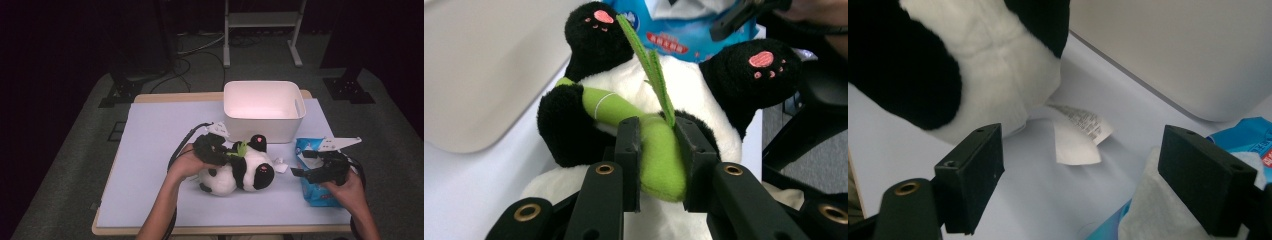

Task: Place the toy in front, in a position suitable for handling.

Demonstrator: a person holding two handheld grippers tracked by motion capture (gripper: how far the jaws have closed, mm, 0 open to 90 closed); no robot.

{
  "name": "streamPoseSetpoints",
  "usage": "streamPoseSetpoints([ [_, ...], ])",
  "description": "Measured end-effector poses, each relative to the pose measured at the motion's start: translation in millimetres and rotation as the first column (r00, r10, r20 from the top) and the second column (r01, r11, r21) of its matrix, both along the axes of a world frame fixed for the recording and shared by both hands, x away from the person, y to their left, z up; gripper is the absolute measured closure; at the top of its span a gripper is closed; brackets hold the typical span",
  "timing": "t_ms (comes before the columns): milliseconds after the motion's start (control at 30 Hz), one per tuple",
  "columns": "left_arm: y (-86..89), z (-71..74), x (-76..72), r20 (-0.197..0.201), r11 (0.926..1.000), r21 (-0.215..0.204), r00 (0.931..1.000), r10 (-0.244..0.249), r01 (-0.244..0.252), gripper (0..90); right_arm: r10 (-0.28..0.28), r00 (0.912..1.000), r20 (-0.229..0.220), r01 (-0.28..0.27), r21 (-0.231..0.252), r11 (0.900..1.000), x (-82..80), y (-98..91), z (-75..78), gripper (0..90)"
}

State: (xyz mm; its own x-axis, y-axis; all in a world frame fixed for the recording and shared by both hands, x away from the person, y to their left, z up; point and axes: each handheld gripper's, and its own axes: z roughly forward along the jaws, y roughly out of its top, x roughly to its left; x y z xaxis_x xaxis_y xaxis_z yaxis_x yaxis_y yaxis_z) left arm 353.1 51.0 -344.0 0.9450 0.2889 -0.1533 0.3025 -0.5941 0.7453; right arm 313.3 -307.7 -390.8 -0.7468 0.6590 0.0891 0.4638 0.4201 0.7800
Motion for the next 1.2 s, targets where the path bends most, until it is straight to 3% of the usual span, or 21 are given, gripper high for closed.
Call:
streamPoseSetpoints([
  [233,-6.4,-2.8,-2.5,-0.008,0.9992,0.023,0.9995,-0.031,0.031,71.8,-0.001,1.0,0.0,0.001,-0.006,1.0,-0.2,-0.2,-0.2,17.0],
  [567,12.7,14.8,-8.8,0.002,0.9992,-0.018,0.9994,-0.035,0.035,47.1,-0.005,1.0,-0.002,0.005,-0.013,0.9999,-0.4,-0.1,-0.3,17.1],
  [800,55.6,26.3,-8.0,0.025,0.9981,-0.039,0.9985,0.049,-0.048,31.5,-0.012,0.9999,-0.002,0.012,-0.028,0.9995,-1.9,0.8,1.7,17.0],
  [833,55.6,26.3,-8.0,0.025,0.9981,-0.039,0.9985,0.049,-0.048,27.2,-0.012,0.9999,-0.002,0.012,-0.028,0.9995,-1.9,0.8,1.7,17.0],
  [967,82.8,30.0,-8.9,0.047,0.9926,-0.038,0.992,0.117,-0.115,19.6,-0.013,0.9999,-0.003,0.013,-0.036,0.9993,-3.0,1.0,2.4,17.1],
  [1200,108.8,32.3,-14.8,0.057,0.985,-0.059,0.9845,0.166,-0.162,16.8,-0.014,0.9999,-0.002,0.014,-0.046,0.9989,-5.2,2.4,3.3,17.0],
])
